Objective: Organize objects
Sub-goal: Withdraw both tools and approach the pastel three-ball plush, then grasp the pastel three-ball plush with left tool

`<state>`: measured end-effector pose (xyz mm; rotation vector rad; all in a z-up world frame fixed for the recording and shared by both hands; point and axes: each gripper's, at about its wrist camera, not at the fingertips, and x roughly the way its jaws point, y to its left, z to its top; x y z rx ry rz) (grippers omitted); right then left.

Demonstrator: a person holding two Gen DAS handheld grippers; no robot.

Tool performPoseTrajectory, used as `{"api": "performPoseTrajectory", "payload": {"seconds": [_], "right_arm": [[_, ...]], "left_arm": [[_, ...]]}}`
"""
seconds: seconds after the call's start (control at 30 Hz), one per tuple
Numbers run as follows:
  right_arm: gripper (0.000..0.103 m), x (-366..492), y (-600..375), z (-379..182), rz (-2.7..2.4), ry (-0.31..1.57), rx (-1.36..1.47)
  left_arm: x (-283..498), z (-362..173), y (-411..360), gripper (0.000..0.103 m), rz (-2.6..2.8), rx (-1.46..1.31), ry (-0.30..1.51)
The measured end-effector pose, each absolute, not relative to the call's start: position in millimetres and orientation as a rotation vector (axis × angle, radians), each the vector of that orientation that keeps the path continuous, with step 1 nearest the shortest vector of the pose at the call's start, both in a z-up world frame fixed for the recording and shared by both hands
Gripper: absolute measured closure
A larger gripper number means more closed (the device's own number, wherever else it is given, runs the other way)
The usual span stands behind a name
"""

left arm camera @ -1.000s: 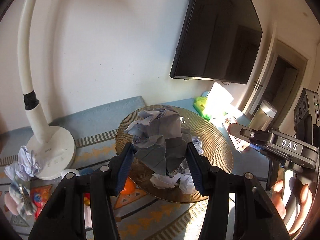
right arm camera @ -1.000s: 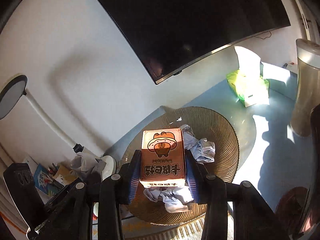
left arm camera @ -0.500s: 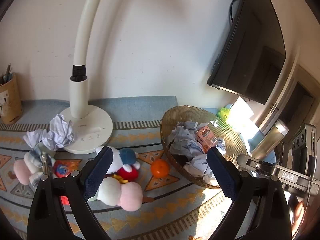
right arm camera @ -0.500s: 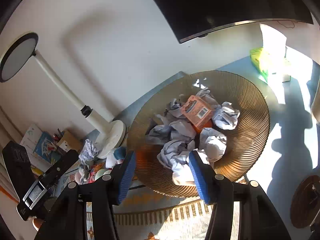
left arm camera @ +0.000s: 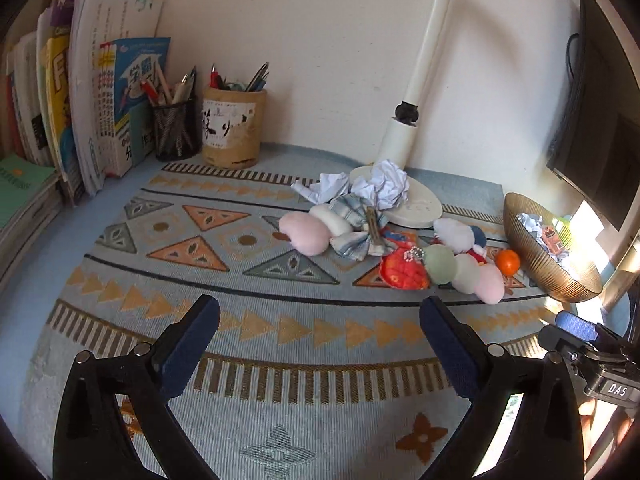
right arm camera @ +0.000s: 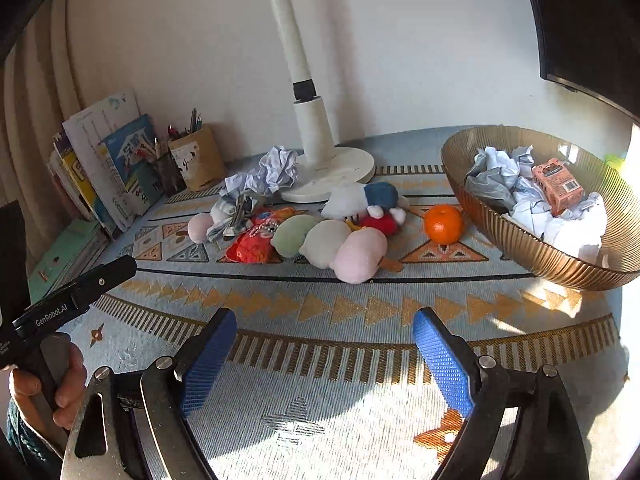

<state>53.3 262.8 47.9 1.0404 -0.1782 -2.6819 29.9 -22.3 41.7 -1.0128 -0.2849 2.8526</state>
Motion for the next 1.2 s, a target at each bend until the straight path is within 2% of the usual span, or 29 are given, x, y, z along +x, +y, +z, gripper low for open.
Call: {"api": "performPoseTrajectory", "payload": {"seconds": [0.1, 0.17, 0.33, 0.43, 0.6, 0.77, 0.93, 1.07, 1.2], "right_arm": [[0.014, 55, 258, 36, -2.702, -0.146, 1.054], [0.014, 55, 256, 34, -2.717, -0.124, 1.067], [0.014, 48, 244, 26, -2.734, -0.017, 1.148], [0.014, 47, 239, 23, -2.743, 0.049, 1.170], [0.014, 39, 250, 22, -2.629, -0.056, 1.225], [0.014, 11, 273, 38, -2.577, -0.224, 1.280], [0.014, -36, 266, 41, -2.552, -0.172, 1.332], [0.014, -58, 260, 30, -2.549, -0.130, 1.340], [0.014, -67, 259, 21, -2.582, -0.123, 1.305]], "left_arm": [[32, 28, -31, 0.004, 2.816, -1.055, -0.391], [40, 34, -25, 0.003, 2.866, -0.956, -0.331], [43, 33, 2, 0.003, 2.847, -0.977, -0.112], [45, 34, 5, 0.003, 2.835, -0.976, -0.089], [35, 29, -3, 0.003, 2.744, -1.086, -0.114], [9, 46, -13, 0.003, 2.709, -1.086, 0.149], [-58, 49, -28, 0.003, 2.639, -1.135, 0.130], [-101, 34, -18, 0.003, 2.584, -1.194, 0.256], [-125, 19, -10, 0.004, 2.496, -1.229, 0.286]]}}
